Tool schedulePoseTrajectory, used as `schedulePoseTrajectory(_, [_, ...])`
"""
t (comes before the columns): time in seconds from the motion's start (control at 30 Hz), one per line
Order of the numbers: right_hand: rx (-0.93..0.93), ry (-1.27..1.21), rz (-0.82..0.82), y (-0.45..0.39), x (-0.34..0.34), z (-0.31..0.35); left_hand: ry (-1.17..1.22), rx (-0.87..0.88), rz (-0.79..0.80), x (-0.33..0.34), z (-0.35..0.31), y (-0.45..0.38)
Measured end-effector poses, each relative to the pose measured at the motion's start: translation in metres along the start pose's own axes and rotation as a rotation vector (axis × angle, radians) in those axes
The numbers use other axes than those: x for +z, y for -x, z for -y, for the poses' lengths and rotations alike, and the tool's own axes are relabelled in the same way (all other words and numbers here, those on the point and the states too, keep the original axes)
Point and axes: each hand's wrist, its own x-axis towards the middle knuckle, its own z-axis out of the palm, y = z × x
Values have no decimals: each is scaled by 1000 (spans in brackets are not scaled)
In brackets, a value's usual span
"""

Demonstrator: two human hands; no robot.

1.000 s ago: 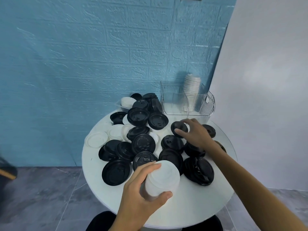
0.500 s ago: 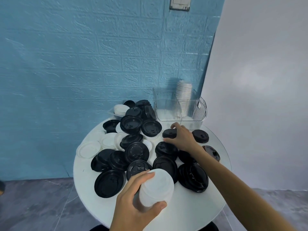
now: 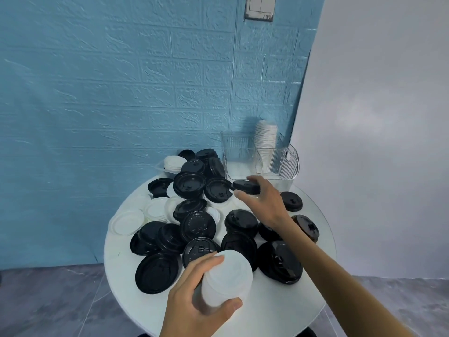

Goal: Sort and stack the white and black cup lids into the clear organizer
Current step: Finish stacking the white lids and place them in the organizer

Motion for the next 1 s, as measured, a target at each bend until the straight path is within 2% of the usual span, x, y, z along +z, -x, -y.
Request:
schedulePoseTrajectory(0.13, [53,27,36,-3,-2,-7,-3,-1,-2,0,-1,0])
schedulePoseTrajectory(0.3, [213,157,47,-17,-11,-29,5,-8,-4,0,-2,1])
schedulePoseTrajectory(0.57, [238,264,76,-21,-18,-49,5,-9,-3,0,-1,0])
schedulePoseTrajectory(0.87, [250,411,297,-34,-10,-51,4,-21,-5,1,-2,1])
schedulePoseTrajectory(1.0, [224,501,323,-36,-7,-44,15,-24,0,0,-3,1])
